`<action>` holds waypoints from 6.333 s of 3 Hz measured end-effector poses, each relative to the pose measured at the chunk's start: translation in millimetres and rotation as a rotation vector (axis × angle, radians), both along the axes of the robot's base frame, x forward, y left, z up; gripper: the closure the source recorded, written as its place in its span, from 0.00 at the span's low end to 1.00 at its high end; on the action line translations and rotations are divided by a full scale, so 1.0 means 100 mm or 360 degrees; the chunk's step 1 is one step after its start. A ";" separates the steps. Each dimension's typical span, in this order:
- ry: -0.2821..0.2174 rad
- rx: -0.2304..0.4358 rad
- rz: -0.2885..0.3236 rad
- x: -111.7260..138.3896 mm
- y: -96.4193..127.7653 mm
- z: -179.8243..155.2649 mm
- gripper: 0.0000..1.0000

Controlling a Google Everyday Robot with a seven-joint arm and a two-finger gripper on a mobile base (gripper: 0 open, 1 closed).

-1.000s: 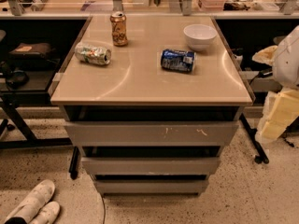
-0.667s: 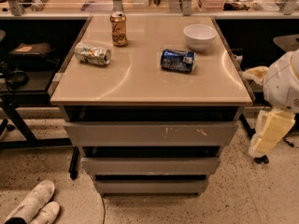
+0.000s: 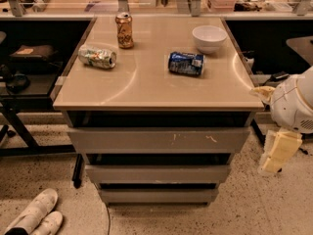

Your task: Open top drawer

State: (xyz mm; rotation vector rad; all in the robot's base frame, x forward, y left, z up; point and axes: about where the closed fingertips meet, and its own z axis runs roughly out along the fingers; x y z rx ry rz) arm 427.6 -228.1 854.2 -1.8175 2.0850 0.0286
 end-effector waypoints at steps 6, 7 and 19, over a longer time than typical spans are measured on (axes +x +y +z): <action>0.0071 0.0250 0.0004 0.13 0.32 -1.77 0.00; -0.0063 0.0282 0.0106 0.29 0.41 -1.73 0.00; -0.0230 0.0397 0.0250 1.27 0.46 -2.07 0.88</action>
Offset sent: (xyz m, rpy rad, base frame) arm 0.0002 0.0118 -0.2285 0.1973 0.2527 -0.1478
